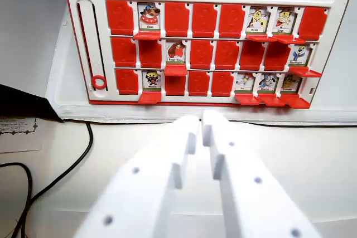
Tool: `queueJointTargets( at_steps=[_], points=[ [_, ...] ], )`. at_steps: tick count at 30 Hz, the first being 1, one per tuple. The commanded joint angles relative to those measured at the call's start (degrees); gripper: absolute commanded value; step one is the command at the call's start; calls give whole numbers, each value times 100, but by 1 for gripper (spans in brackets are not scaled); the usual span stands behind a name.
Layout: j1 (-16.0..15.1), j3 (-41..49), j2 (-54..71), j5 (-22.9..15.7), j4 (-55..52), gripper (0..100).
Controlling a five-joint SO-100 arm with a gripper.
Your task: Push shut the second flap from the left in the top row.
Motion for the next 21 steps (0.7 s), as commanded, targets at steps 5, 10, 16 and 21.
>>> queueJointTargets(
  at_steps=[5, 10, 16, 21],
  points=[
    [-167, 1169, 290, 79, -1345, 0],
    [-246, 1775, 88, 105, -2162, 0],
    [-343, 2127, -510, 158, -3146, 0],
    [-431, 2215, -1116, 290, -3718, 0]
  ],
)
